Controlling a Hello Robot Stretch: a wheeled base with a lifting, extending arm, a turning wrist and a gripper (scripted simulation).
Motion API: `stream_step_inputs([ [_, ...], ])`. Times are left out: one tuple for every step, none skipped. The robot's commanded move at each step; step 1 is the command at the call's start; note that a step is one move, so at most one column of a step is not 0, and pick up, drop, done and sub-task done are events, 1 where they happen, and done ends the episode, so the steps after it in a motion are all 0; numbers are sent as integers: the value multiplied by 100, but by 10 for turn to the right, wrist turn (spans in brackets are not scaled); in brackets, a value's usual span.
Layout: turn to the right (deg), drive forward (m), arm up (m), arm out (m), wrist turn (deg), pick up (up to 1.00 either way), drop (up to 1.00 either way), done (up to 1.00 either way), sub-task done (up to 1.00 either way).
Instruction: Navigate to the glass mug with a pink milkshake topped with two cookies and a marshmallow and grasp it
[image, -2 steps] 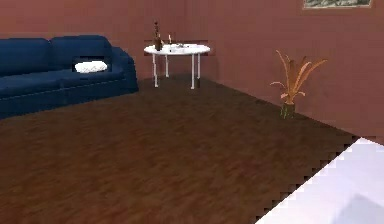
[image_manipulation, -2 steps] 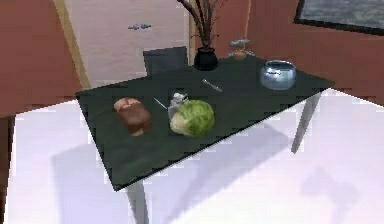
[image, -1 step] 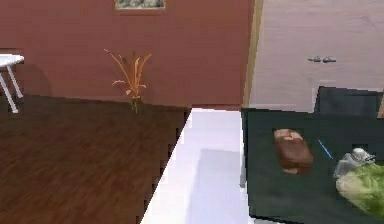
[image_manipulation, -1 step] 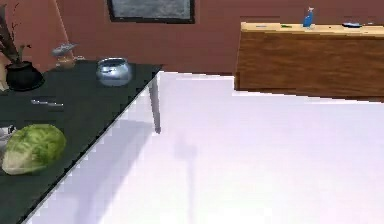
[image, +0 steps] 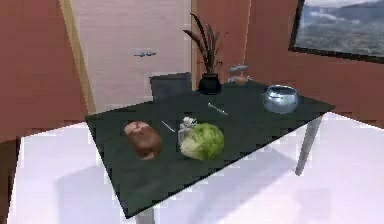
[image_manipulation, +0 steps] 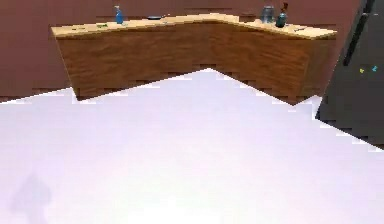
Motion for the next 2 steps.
stream_step_inputs([
  [300, 0, 0, 0, 0, 0, 0, 0, 0],
  [0, 85, 0, 0, 0, 0, 0, 0, 0],
])
